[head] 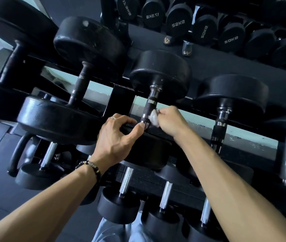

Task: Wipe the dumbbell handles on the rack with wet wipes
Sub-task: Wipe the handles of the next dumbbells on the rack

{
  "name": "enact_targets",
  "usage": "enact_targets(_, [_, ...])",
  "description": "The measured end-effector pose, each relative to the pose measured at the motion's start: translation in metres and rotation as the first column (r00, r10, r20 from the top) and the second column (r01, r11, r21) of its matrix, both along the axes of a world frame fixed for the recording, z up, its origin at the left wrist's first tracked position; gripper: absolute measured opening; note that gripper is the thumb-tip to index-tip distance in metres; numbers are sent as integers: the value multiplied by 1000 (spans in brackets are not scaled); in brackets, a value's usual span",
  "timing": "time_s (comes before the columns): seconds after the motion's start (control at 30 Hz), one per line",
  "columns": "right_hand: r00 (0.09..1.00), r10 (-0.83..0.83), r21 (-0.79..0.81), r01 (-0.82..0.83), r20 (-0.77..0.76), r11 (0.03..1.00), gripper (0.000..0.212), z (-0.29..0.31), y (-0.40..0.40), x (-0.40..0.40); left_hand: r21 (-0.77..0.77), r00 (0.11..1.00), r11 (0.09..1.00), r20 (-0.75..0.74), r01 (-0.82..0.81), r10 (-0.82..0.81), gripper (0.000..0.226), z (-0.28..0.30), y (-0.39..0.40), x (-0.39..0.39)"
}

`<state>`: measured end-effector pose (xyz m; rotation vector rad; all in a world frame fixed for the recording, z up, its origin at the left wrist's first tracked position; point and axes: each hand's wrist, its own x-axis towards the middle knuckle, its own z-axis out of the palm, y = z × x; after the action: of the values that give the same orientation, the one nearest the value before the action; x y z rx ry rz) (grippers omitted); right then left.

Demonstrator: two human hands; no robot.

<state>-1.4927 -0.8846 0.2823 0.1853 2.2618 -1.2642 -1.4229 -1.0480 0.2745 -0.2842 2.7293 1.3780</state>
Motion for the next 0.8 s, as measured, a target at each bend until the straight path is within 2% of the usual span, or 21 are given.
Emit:
enact_targets(0.07, [967, -254, -117, 256, 31, 960, 32, -5, -9, -23, -4, 1000, 1000, 2, 4, -4, 58, 0, 0, 0])
enact_targets(0.13, [925, -372, -152, 379, 76, 913, 28, -9, -15, -34, -6, 1000, 1000, 3, 5, -5, 58, 0, 0, -1])
enact_targets(0.17, [937, -335, -135, 347, 101, 928, 27, -13, -14, -30, -3, 1000, 1000, 6, 3, -3, 58, 0, 0, -1])
enact_targets(0.23, [977, -124, -129, 147, 173, 981, 31, -18, -4, -8, 2, 1000, 1000, 6, -3, 3, 57, 1, 0, 0])
enact_targets(0.3, [969, 42, -137, -8, 244, 991, 35, -16, 6, 3, 1, 1000, 1000, 6, -15, 15, 55, 1, 1, 0])
enact_targets(0.33, [970, 44, -161, -5, 239, 987, 34, -14, 7, -2, 0, 1000, 1000, 5, -19, 19, 54, 1, 1, 0])
enact_targets(0.43, [930, -295, -271, 349, 220, 897, 33, -13, -3, -37, -1, 1000, 1000, 7, -12, 12, 54, 2, 2, 0])
enact_targets(0.47, [929, -320, -265, 361, 186, 894, 28, -13, -7, -41, -2, 1000, 1000, 9, -12, 12, 54, 1, 1, 0])
enact_targets(0.5, [950, -277, -202, 302, 143, 932, 23, -16, -7, -37, -2, 1000, 1000, 13, -12, 12, 54, 1, 1, 0])
enact_targets(0.57, [992, -43, -82, 53, 122, 995, 16, -18, -4, -13, -3, 1000, 1000, 19, -16, 16, 54, 2, 1, -1])
enact_targets(0.63, [980, 132, -6, -132, 151, 991, 18, -12, 4, 2, -5, 999, 1000, 22, -24, 24, 52, 1, 1, -1])
enact_targets(0.67, [976, 155, -23, -153, 151, 988, 23, -11, 7, 0, -7, 999, 1000, 22, -27, 27, 52, 1, 2, 0])
enact_targets(0.7, [983, 112, -55, -105, 145, 993, 27, -10, 7, -6, -8, 999, 1000, 23, -24, 24, 52, 2, 2, -1])
enact_targets(0.8, [980, -185, -169, 196, 77, 966, 21, -11, 1, -26, -4, 1000, 1000, 18, -20, 20, 52, 2, 2, -1])
